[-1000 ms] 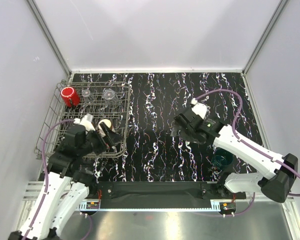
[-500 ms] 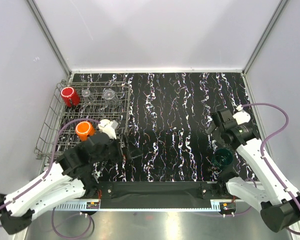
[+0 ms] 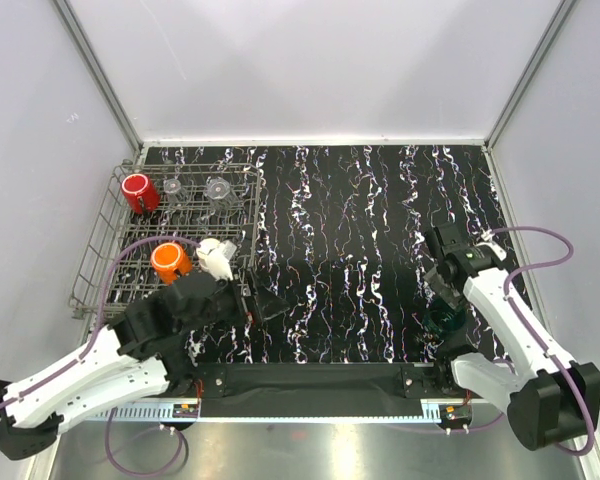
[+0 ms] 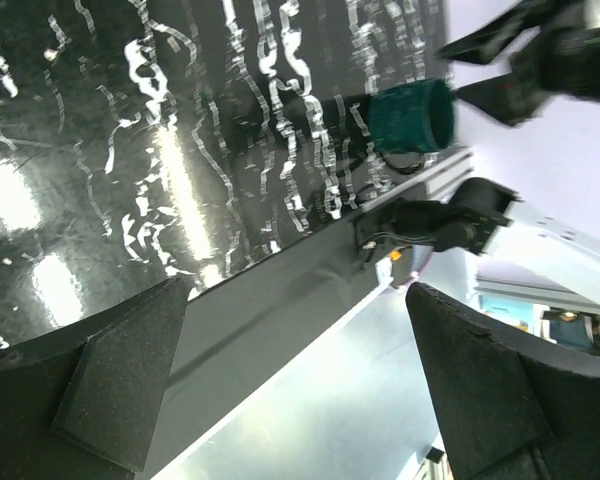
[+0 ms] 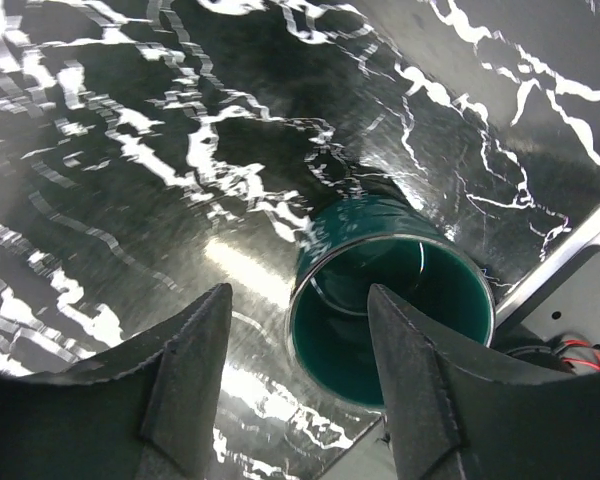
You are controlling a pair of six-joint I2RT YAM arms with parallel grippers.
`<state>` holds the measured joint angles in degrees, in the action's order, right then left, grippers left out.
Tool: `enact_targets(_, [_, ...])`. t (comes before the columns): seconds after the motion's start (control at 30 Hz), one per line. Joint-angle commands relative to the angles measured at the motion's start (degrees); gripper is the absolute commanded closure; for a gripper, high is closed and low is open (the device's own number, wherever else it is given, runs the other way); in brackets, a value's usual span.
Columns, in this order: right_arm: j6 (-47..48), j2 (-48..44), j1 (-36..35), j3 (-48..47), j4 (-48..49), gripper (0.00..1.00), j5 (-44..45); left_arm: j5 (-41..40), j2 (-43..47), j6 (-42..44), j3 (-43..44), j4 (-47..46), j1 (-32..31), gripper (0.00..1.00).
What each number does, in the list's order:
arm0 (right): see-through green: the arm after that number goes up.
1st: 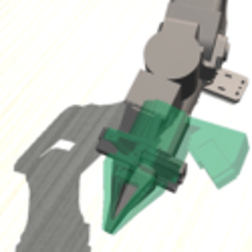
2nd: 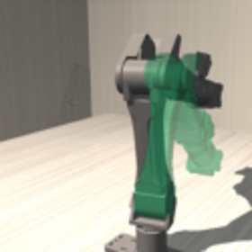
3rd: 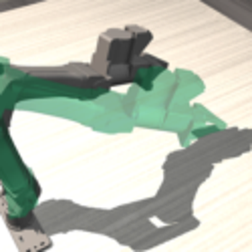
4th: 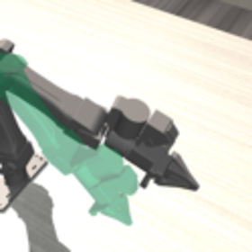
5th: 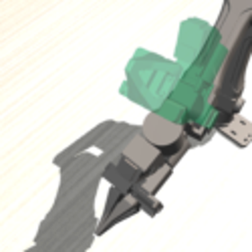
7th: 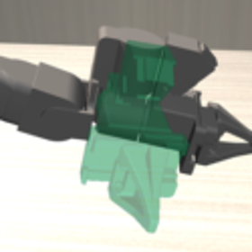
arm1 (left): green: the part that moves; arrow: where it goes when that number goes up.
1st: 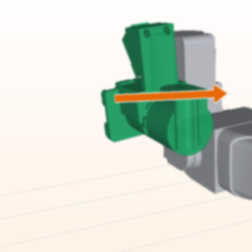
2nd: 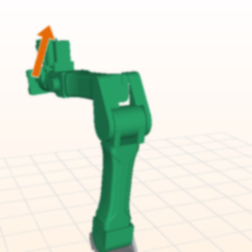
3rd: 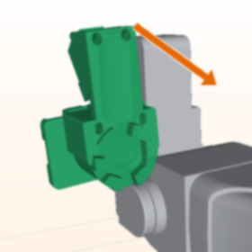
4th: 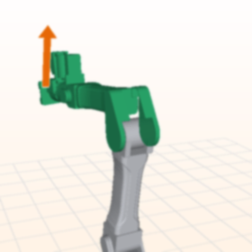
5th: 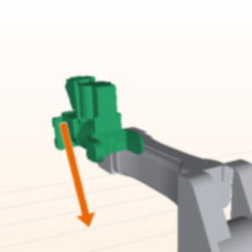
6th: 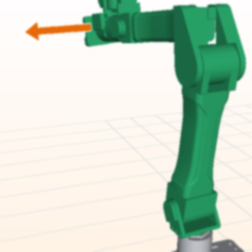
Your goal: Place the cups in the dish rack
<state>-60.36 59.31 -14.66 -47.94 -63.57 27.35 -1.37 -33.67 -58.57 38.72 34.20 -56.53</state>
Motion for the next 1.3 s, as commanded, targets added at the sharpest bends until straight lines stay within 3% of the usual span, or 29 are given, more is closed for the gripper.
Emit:
enact_targets(0.0, [-5.12,0.89,1.38,3.72,2.91,0.37,-0.10,-1.80,3.25,-0.32,-0.84,-2.03,-0.33,0.01])
enact_targets(0.2, [-7.93,2.30,2.17,7.95,5.91,0.42,-0.81,-2.06,6.94,-0.06,-1.10,1.93,-0.33,0.01])
enact_targets(0.3, [-9.34,3.00,2.26,7.43,4.95,0.49,-0.46,-1.45,7.91,-0.41,-1.45,2.19,-0.33,0.01])
enact_targets(0.4, [-9.95,2.39,2.17,8.04,5.56,0.63,-1.33,-0.66,8.09,-0.15,-1.81,1.84,-0.33,0.01])
enact_targets(0.43, [-10.04,2.39,2.26,8.30,6.00,0.75,-2.30,-0.57,8.01,-0.15,-1.72,1.93,-0.33,0.01])
enact_targets(0.53, [-10.57,2.74,2.17,9.44,7.14,0.90,-4.67,-0.30,8.09,-0.15,-1.63,1.14,-0.33,0.01])
enact_targets(0.57, [-10.57,3.26,2.26,9.80,7.49,1.00,-5.11,-0.30,8.01,-0.06,-1.72,0.88,-0.33,0.01])
enact_targets(0.8, [-7.33,0.90,2.17,9.10,9.25,1.00,-9.85,0.31,5.28,-0.67,-0.84,-1.06,-0.25,0.01])
enact_targets(0.97, [3.48,-1.91,2.17,3.30,12.50,1.00,-16.79,-0.74,8.17,-2.16,-2.42,-5.45,-0.33,0.01])
enact_targets(1.07, [9.72,-5.15,2.18,1.36,16.70,1.00,-26.36,-0.39,7.92,-2.96,-4.35,-9.58,-0.33,0.01])
enact_targets(1.1, [10.86,-6.73,2.17,1.54,18.90,1.00,-33.09,0.04,7.05,-3.57,-4.79,-11.76,-0.33,0.01])
enact_targets(1.27, [10.70,-15.79,2.09,3.21,29.97,1.00,-49.65,3.56,3.88,-5.15,-8.13,-19.68,-0.33,0.01])
